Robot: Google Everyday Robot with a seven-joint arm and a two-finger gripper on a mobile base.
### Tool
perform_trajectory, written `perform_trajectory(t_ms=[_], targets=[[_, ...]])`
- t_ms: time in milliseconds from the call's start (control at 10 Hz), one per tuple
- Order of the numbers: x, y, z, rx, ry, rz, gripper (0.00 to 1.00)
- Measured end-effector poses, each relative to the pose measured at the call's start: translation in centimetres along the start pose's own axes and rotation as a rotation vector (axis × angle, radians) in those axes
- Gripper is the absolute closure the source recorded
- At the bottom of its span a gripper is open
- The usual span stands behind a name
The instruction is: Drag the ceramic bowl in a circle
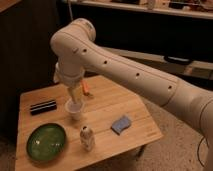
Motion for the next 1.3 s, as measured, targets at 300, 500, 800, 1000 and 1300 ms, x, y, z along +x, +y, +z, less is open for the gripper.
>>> perform_trajectory(t_ms=[300, 500, 800, 1000, 1300], targets=[[0.0, 0.0, 0.0, 0.002, 0.000, 0.001, 0.27], [-0.3, -0.3, 0.1, 0.012, -0.002, 0.026, 0.27], [-1.7, -2.1, 0.1, 0.002, -0.036, 0.262, 0.27], [-3.0, -4.1, -0.4, -0.037, -0.092, 0.504, 0.27], [-4.5, -6.2, -0.7, -0.085, -0.117, 0.800, 0.27]])
